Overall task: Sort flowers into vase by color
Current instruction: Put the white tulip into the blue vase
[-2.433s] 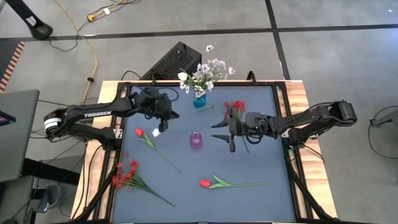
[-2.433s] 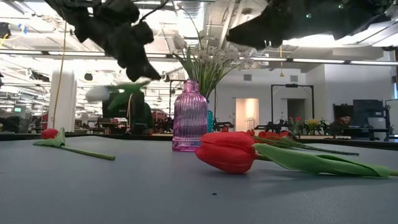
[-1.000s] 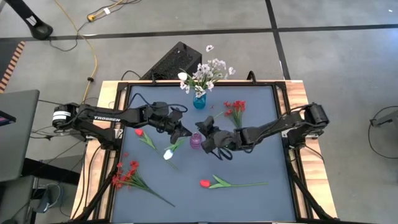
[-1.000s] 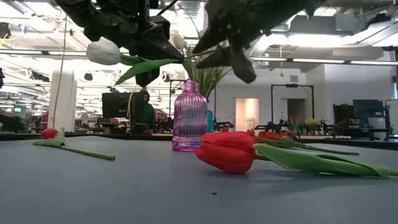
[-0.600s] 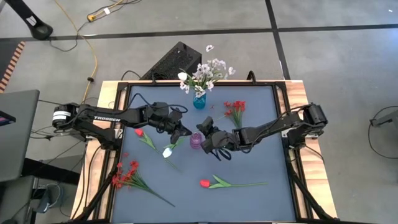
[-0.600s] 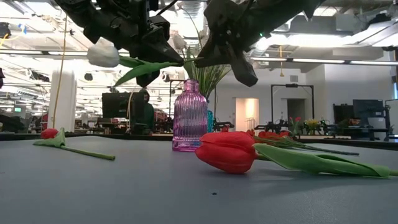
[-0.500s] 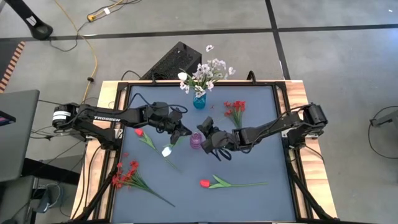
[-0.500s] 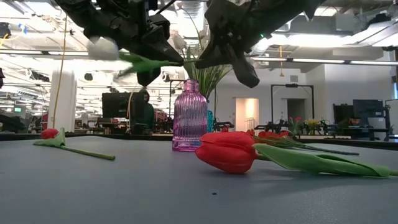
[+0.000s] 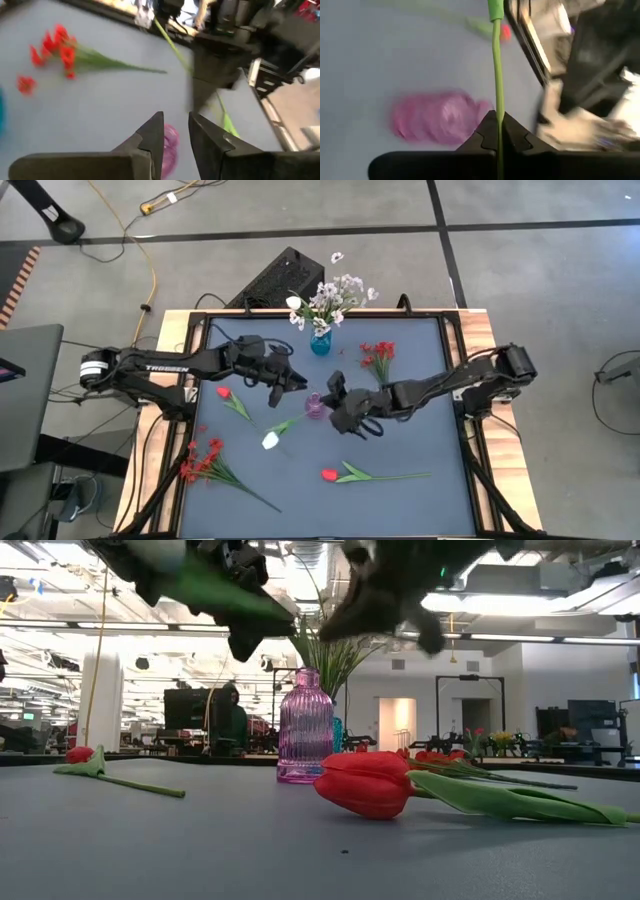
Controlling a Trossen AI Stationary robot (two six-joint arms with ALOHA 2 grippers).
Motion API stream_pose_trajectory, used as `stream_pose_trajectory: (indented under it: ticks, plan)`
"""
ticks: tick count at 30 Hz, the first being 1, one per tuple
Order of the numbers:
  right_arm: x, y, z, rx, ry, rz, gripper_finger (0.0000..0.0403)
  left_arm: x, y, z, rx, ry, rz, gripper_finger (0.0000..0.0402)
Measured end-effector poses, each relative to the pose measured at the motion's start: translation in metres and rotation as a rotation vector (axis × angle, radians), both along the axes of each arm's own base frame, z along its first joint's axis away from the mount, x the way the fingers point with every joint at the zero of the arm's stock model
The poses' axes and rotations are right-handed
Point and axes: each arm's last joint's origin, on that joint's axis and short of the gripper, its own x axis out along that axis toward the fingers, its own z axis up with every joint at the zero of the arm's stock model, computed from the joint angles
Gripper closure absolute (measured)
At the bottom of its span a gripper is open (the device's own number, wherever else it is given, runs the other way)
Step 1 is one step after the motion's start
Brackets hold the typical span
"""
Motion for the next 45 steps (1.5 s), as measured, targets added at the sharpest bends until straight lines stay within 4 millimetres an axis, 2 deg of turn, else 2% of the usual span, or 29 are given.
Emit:
stream_pose_trajectory:
  ticks: [6, 10, 16, 22, 29, 37, 45]
  plan:
    - [-0.023, -0.017, 0.045, 0.387, -0.121, 0.089, 0.0379, -0.005, 0.004, 0.011, 0.255, -0.069, -0.01, 0.0324]
    - [-0.028, -0.037, 0.059, 0.611, -0.219, 0.145, 0.0379, 0.004, 0.0, 0.014, 0.343, -0.167, -0.037, 0.0325]
    - [-0.029, -0.054, 0.049, 0.751, -0.379, 0.194, 0.0379, 0.012, -0.013, 0.024, 0.468, -0.34, -0.142, 0.0325]
    - [-0.031, -0.064, 0.042, 0.847, -0.535, 0.186, 0.0379, 0.014, -0.02, 0.029, 0.512, -0.407, -0.158, 0.0325]
    - [-0.016, -0.066, 0.023, 0.884, -0.537, 0.173, 0.0379, 0.015, -0.026, 0.038, 0.634, -0.505, -0.122, 0.0325]
    - [-0.013, -0.069, 0.021, 0.867, -0.561, 0.182, 0.0379, 0.015, -0.033, 0.034, 0.642, -0.49, -0.212, 0.0315]
    - [-0.014, -0.069, 0.022, 0.863, -0.563, 0.176, 0.0379, 0.015, -0.033, 0.034, 0.618, -0.48, -0.208, 0.0291]
